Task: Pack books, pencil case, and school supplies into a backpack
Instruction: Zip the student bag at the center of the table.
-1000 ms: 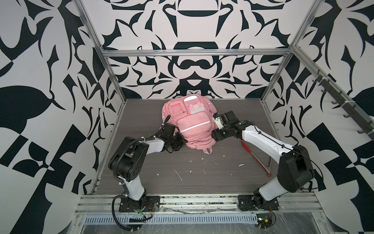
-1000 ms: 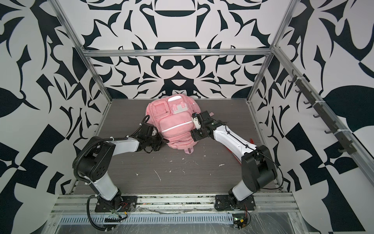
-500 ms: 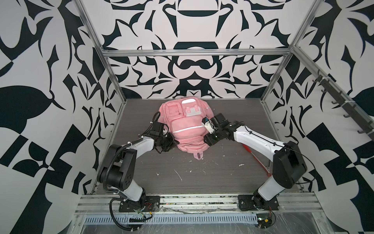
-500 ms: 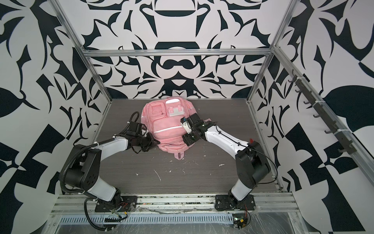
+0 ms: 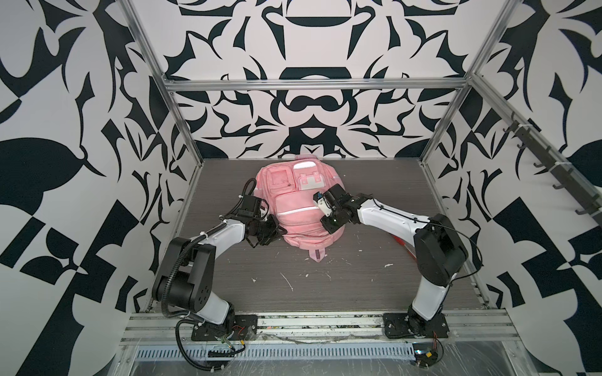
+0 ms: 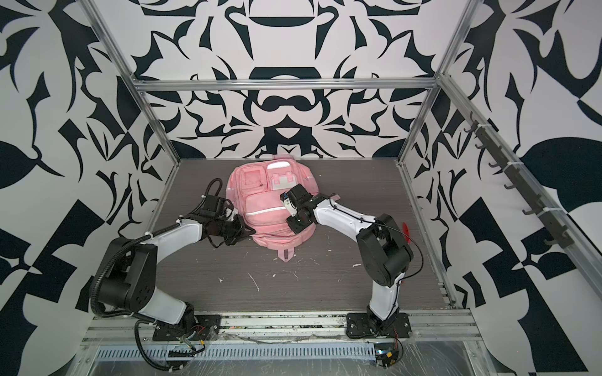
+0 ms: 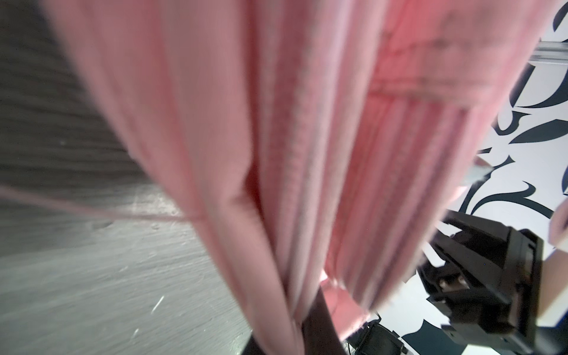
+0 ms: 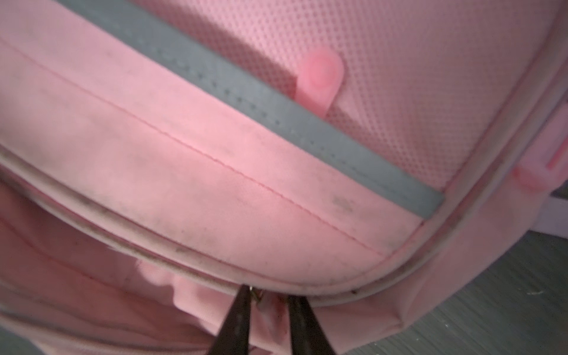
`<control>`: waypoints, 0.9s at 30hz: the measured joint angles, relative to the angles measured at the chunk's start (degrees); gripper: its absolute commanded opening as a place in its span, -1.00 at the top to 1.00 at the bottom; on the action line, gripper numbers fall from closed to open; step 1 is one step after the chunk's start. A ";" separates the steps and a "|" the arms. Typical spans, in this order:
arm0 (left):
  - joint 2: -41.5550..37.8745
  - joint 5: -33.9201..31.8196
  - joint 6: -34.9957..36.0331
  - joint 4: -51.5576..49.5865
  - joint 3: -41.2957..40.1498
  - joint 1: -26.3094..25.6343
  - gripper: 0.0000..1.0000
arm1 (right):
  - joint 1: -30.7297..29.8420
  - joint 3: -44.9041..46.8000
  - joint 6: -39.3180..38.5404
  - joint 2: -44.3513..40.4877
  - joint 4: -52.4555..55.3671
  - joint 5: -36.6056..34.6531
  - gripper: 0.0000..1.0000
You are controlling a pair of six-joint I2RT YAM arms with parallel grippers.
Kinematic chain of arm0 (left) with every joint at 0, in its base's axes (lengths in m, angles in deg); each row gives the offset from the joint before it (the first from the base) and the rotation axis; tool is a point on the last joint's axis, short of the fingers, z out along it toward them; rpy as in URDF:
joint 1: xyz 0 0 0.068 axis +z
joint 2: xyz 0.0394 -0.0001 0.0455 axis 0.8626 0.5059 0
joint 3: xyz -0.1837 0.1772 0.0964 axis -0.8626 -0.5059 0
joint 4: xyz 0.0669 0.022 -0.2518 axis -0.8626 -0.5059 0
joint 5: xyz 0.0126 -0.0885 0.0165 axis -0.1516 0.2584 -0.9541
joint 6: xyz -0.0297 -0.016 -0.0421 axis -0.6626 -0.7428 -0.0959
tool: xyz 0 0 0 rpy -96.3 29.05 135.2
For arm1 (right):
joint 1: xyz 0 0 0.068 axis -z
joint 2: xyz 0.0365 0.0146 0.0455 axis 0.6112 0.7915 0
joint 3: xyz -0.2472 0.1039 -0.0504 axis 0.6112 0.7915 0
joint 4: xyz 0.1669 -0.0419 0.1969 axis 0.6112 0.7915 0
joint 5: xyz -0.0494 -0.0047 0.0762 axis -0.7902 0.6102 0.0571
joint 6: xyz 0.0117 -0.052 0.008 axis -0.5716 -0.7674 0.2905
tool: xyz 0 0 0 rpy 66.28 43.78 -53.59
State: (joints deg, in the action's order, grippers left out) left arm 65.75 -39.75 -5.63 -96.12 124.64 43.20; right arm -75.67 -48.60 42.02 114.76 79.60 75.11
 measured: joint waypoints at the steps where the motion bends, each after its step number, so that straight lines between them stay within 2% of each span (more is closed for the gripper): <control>1: -0.44 0.22 0.02 0.02 -0.31 0.24 1.00 | -0.04 0.00 0.04 -0.09 0.11 -0.24 1.00; 9: -1.36 2.82 3.56 -2.05 -1.25 5.07 1.00 | 0.39 1.75 -0.15 -2.99 -0.22 -5.53 1.00; 13: -1.38 5.40 6.69 -3.41 -2.14 7.23 1.00 | 3.15 3.17 0.22 -5.33 -2.10 -3.39 1.00; 18: -2.03 6.21 10.49 -4.76 -2.08 7.76 1.00 | 3.80 3.52 0.09 -6.01 -1.99 -2.03 1.00; 22: -2.69 5.51 14.25 -7.87 -1.25 7.80 1.00 | 4.50 1.64 -0.42 -3.96 -1.14 -1.57 1.00; 27: -4.37 3.26 19.80 -12.39 0.48 8.02 1.00 | 5.95 -5.60 -0.46 3.37 1.46 0.33 1.00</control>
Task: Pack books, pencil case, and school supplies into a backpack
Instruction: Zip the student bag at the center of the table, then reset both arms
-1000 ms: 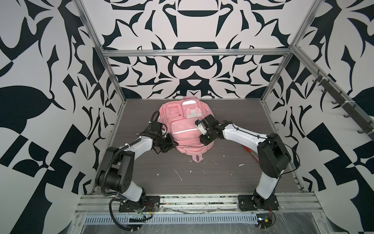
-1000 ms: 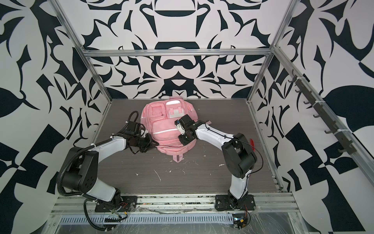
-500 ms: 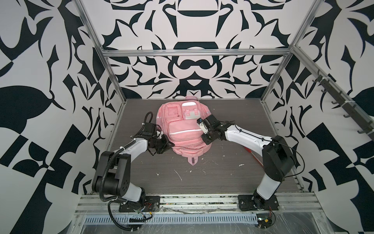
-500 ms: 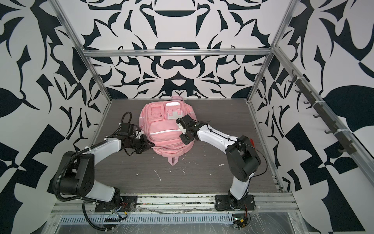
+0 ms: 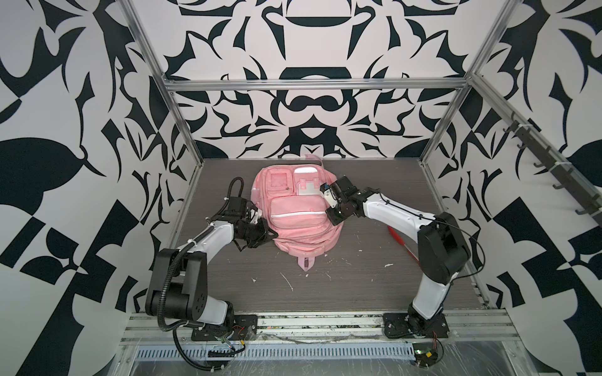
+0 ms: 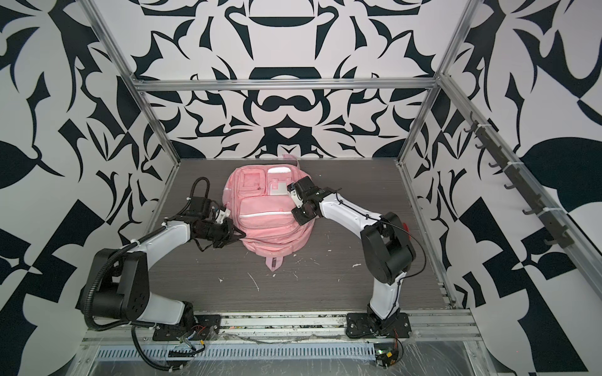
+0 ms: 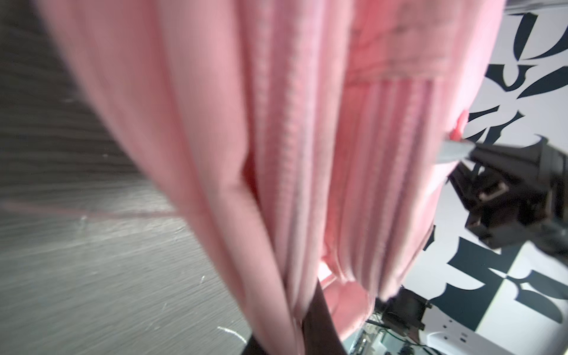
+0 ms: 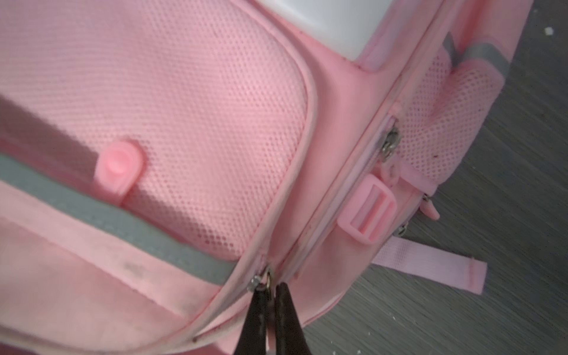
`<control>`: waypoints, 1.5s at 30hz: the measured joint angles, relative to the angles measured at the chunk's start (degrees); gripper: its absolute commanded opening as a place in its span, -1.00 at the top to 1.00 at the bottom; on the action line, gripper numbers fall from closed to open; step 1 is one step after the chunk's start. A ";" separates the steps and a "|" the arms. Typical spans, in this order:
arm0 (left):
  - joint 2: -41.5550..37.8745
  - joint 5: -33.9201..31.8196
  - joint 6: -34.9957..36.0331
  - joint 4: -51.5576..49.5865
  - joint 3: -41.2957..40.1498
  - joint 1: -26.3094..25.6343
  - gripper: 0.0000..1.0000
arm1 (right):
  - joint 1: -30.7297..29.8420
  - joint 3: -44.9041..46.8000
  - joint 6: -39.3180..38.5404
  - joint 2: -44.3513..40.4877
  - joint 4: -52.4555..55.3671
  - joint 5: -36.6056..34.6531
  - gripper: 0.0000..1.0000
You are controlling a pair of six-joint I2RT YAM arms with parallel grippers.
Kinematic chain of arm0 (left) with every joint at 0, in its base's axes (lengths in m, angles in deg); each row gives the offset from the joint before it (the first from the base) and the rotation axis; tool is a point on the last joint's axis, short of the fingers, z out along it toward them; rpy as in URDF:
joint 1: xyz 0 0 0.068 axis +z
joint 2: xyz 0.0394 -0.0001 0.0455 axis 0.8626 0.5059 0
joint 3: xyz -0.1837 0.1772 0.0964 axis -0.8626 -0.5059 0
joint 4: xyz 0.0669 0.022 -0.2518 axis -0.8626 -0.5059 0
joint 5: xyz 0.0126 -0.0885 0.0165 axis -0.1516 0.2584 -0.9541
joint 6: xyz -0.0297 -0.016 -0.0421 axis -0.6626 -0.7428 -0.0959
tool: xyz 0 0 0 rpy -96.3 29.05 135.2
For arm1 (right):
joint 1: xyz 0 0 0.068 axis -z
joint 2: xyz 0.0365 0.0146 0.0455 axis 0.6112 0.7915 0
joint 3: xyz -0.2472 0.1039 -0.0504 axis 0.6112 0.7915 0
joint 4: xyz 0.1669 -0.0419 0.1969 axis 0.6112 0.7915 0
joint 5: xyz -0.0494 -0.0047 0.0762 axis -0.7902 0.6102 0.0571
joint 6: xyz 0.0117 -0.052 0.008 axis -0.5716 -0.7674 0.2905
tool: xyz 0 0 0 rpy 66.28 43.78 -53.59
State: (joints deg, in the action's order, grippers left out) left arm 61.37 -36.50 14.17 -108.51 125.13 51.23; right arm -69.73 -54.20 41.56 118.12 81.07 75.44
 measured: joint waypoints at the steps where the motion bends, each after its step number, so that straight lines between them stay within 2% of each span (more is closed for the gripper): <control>1: -0.35 -0.44 0.81 -0.44 0.09 0.07 1.00 | 0.07 -1.27 0.00 1.20 0.50 0.39 1.00; 4: -1.62 -1.84 2.47 -1.44 0.11 0.07 1.00 | 0.09 -5.35 -0.07 4.52 1.33 1.57 1.00; 8: -2.58 -3.30 3.04 -2.40 0.11 -0.26 1.00 | 0.09 -7.04 -0.33 4.92 1.11 2.56 1.00; 9: -2.62 -3.58 3.06 -2.60 0.15 -0.33 0.85 | 0.09 -7.04 -0.39 4.63 1.20 2.80 0.90; 12: -3.30 -5.44 4.02 -4.76 0.90 -0.42 -0.25 | 0.15 -5.88 -0.17 2.45 0.63 2.47 0.42; 13: -4.22 -6.71 4.48 -6.75 1.05 -0.28 -0.57 | 0.59 -4.63 -0.02 0.61 -0.07 1.62 0.20; 15: -6.14 -8.94 4.85 -9.79 1.70 -0.22 -1.00 | 2.14 -1.60 0.26 -4.50 -0.92 -0.79 -0.35; 17: -7.93 -10.97 4.87 -11.89 3.17 -0.20 -0.99 | 3.67 1.68 0.13 -10.88 -1.33 -3.15 -0.86; 18: -8.98 -12.04 4.90 -12.57 3.98 -0.20 -0.99 | 4.48 3.32 0.55 -14.60 -1.57 -4.48 -0.96; 24: -15.15 -18.86 5.14 -14.75 6.93 -0.22 -0.99 | 4.79 8.61 0.74 -30.67 -1.42 -10.93 -0.98; 29: -20.11 -28.22 7.06 -14.56 7.17 -0.20 -0.99 | 6.58 15.80 2.12 -40.74 -1.09 -17.00 -0.99; 34: -33.03 -35.23 7.34 -2.60 -3.34 -0.20 -0.99 | 11.76 24.92 6.12 -48.24 -2.62 -25.38 -0.99; 36: -35.23 -39.10 7.41 0.72 -6.82 -0.20 -0.99 | 13.20 29.59 9.25 -49.29 -4.70 -30.18 -0.99; 41: -31.95 -50.99 11.37 5.31 -10.93 -0.17 -0.99 | 15.63 43.17 13.64 -49.83 -14.38 -39.06 -0.99; 45: -29.18 -60.28 18.47 13.27 -15.45 0.61 -0.99 | 17.49 54.38 7.34 -50.56 -30.58 -39.47 -0.99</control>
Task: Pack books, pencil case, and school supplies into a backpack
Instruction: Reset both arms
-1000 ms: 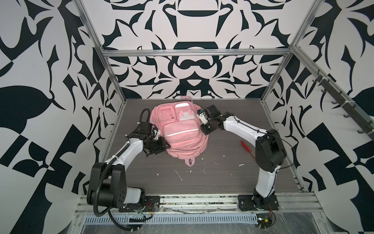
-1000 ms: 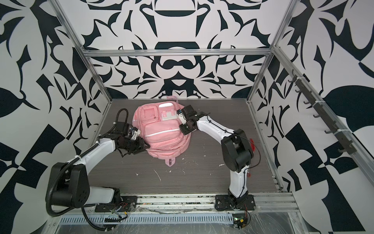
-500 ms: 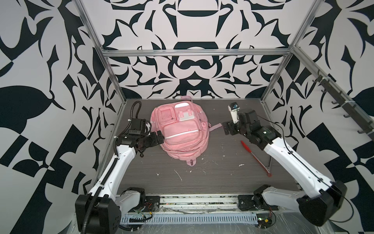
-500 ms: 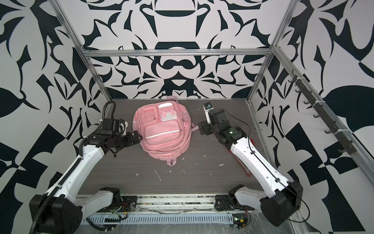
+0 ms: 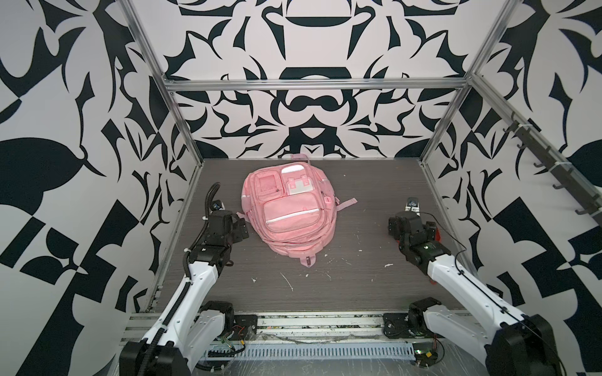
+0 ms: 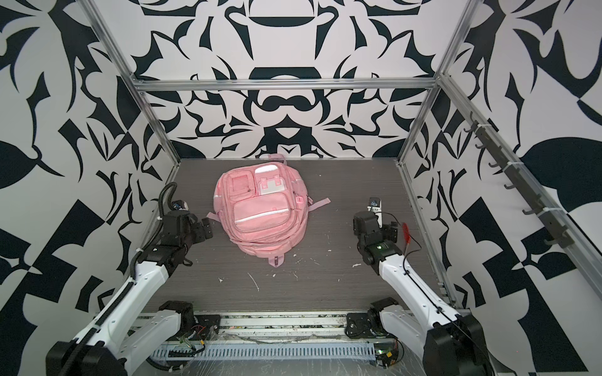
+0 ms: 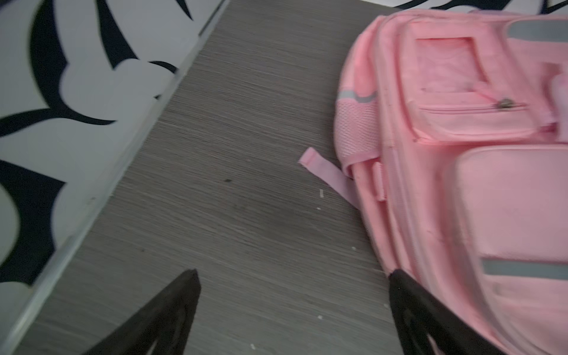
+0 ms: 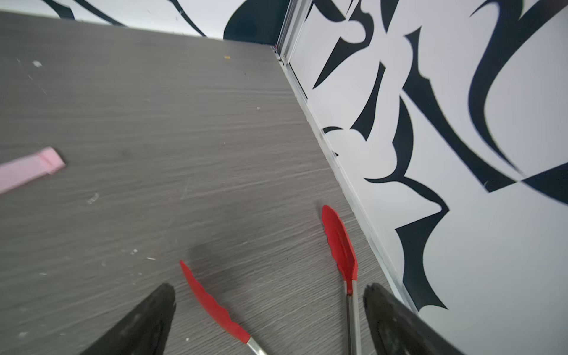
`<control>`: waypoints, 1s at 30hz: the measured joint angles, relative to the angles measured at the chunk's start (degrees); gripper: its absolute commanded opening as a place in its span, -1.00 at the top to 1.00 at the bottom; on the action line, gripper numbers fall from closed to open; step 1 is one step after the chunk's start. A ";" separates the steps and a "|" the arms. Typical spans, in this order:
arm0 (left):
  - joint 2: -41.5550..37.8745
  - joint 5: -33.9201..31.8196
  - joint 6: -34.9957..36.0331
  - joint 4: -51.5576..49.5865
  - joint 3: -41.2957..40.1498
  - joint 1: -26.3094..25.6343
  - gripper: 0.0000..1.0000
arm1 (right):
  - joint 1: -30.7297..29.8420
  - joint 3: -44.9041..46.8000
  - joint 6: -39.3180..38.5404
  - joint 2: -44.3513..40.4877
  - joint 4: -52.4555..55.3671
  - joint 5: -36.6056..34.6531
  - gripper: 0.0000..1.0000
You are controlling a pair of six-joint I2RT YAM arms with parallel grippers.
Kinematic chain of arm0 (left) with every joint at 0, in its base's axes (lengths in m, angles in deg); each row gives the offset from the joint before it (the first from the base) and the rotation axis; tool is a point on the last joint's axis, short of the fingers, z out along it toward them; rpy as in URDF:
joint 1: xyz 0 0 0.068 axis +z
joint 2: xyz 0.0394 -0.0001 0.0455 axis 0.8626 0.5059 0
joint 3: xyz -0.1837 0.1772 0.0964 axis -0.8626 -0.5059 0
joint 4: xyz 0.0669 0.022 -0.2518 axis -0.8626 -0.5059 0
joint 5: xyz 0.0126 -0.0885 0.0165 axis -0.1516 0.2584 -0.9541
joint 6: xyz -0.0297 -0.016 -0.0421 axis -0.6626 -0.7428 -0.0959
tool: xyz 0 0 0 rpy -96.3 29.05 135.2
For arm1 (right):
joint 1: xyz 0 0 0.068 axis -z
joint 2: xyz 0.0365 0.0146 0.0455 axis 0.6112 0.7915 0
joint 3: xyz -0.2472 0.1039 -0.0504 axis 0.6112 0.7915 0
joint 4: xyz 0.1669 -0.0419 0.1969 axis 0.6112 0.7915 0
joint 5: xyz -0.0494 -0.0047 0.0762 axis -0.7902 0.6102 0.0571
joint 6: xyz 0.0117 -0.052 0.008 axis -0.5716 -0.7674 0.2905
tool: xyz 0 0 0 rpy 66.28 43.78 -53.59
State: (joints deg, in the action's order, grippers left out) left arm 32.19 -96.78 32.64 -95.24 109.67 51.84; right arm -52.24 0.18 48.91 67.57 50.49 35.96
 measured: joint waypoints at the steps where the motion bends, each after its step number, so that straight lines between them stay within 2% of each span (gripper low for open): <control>1: 0.50 -1.05 1.81 2.62 -1.68 0.33 -0.99 | 0.83 1.46 -1.46 0.85 -2.82 0.79 -0.99; 7: 9.05 -1.66 8.52 19.63 -10.73 3.06 -0.99 | 5.01 4.28 -3.96 10.51 -19.47 3.80 -0.99; 15: 22.71 2.01 11.08 39.63 -9.03 5.22 -0.99 | 6.56 4.61 -3.37 22.73 -34.62 5.44 -1.00; 19: 28.06 5.35 11.87 42.34 -5.38 6.10 -0.98 | 7.06 4.15 -2.10 28.83 -39.56 6.56 -0.99; 23: 27.67 8.96 13.03 44.68 -5.20 6.27 -0.98 | 7.67 4.15 -1.86 30.56 -41.35 9.16 -0.99; 27: 27.12 12.28 13.90 45.68 -5.53 6.27 -0.98 | 8.50 6.84 -2.12 32.09 -50.01 12.68 -0.99; 30: 27.15 14.43 14.43 45.64 -5.53 6.27 -0.98 | 8.59 7.34 -2.12 33.18 -50.71 13.53 -0.99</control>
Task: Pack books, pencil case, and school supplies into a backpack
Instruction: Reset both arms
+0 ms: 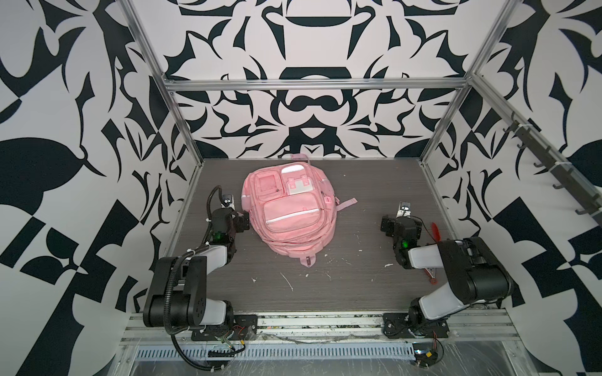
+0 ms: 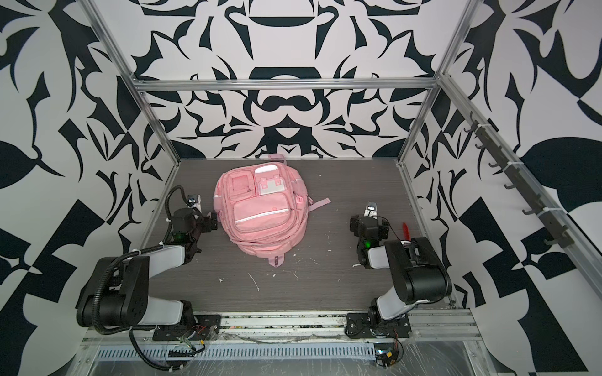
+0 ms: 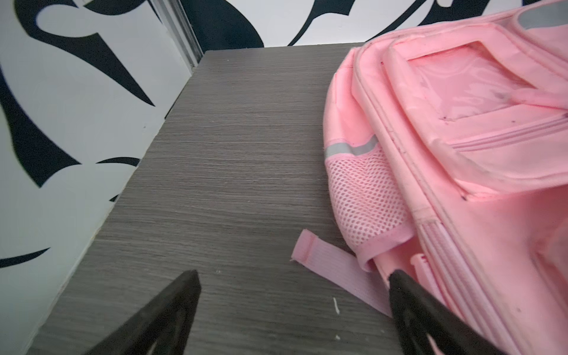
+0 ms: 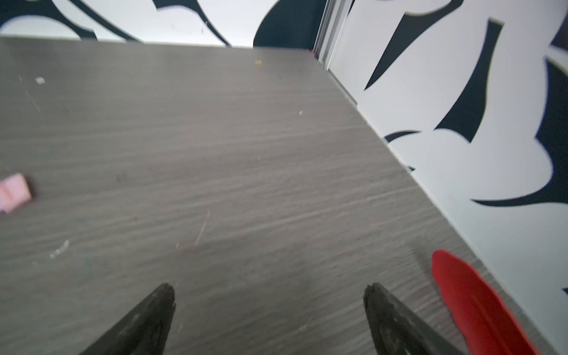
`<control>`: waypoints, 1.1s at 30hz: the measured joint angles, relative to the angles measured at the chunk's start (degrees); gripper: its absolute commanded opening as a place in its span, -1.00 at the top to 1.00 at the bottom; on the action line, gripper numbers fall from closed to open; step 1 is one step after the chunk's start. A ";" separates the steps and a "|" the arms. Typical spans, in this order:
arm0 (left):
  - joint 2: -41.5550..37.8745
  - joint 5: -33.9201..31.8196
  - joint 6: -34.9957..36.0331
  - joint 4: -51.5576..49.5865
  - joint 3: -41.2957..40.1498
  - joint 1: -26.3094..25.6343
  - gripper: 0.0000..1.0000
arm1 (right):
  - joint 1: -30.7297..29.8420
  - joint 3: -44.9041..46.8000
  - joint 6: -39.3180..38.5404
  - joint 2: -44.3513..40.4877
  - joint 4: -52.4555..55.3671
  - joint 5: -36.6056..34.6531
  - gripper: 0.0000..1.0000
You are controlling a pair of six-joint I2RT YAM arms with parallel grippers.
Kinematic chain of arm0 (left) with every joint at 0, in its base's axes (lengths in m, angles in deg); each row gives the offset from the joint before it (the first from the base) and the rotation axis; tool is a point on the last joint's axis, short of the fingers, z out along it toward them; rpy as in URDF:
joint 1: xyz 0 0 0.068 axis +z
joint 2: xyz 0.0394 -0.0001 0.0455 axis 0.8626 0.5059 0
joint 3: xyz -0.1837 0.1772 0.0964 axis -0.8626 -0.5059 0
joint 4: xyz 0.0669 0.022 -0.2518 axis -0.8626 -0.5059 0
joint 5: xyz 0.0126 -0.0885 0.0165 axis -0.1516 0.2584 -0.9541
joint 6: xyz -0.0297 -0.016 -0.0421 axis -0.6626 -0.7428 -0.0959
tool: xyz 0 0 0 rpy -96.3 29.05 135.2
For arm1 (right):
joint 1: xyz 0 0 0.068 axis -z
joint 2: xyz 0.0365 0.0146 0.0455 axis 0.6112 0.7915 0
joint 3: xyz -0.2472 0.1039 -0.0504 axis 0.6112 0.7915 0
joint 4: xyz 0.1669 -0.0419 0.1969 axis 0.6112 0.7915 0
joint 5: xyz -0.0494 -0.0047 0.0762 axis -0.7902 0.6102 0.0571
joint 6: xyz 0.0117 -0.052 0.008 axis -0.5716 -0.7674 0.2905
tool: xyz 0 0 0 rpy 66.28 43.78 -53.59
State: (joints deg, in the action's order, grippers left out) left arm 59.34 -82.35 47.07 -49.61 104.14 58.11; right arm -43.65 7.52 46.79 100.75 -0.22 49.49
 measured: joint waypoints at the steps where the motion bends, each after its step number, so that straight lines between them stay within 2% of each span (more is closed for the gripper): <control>1: 0.00 0.81 0.20 0.00 0.00 0.00 -0.98 | 0.00 0.00 0.00 0.11 -0.39 0.20 -0.99; 8: -0.02 3.48 0.48 -0.11 0.00 0.42 -0.98 | 0.00 0.02 0.00 0.09 -2.36 0.48 -0.99; 14: -1.16 6.16 -2.45 -0.02 -0.57 2.75 -0.98 | 0.00 0.00 0.00 0.07 -2.78 0.72 -0.99; 18: -1.99 6.88 -2.89 1.18 -1.20 -0.11 -0.98 | 0.00 0.02 -0.02 0.07 -2.78 0.74 -0.99; 25: 7.78 9.03 -3.02 10.47 -1.79 -0.37 -0.98 | -0.02 0.02 -0.02 0.07 -3.10 0.92 -0.99; 33: 7.98 9.05 -3.08 13.92 -2.34 -0.35 -0.98 | 0.00 0.02 -0.04 0.07 -3.19 1.01 -0.99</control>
State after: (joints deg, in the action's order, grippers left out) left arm 67.32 -73.31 43.99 -35.68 101.80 57.76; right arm -43.65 7.55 46.74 100.81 -3.41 50.50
